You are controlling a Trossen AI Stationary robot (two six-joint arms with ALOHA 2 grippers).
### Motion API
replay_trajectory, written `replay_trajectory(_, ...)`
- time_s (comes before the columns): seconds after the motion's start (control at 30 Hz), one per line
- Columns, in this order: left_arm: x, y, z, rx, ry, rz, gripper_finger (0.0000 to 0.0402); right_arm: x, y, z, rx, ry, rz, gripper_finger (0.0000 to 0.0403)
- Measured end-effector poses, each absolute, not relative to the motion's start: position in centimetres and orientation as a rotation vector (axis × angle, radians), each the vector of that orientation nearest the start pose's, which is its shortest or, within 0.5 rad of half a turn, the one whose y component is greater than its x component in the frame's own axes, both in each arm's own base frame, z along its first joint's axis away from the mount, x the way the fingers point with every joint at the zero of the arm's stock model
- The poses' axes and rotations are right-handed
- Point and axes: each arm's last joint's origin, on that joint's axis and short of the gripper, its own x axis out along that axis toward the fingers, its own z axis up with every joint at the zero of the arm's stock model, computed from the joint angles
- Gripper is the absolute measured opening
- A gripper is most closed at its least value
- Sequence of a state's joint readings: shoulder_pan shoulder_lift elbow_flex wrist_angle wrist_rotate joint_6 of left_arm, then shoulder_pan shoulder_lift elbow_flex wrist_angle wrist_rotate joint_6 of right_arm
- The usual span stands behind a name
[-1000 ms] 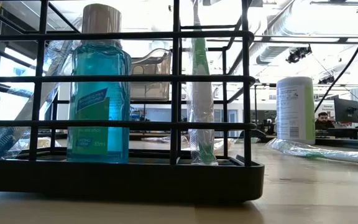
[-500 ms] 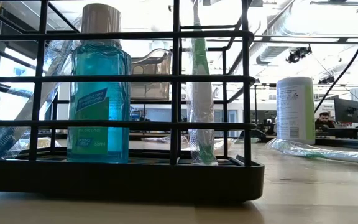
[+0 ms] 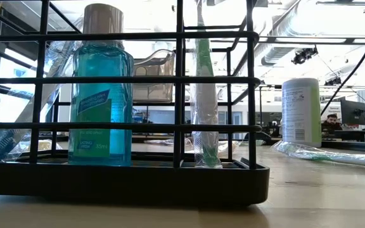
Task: Pick & Place toothbrushing station
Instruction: Put the bottom purple toothbrush into the black wire organizer
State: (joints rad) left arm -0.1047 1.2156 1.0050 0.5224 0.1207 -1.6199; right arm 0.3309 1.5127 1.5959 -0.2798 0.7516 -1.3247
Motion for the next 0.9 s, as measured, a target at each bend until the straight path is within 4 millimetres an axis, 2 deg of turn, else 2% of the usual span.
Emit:
replay_trajectory(0.53,27.12,-3.2,38.51,-1.577,-0.039,-0.397,0.0125,32.09,8.52,42.96,-1.407,0.423,-0.234,0.0003)
replay_trajectory(0.67,27.12,-3.19,38.52,-1.552,-0.045,-0.395,0.01,32.09,8.53,42.96,-1.408,0.423,-0.234,0.0003)
replay_trajectory(0.9,27.12,-3.18,38.53,-1.543,-0.049,-0.394,0.0031,32.1,8.54,42.94,-1.41,0.42,-0.226,0.0003)
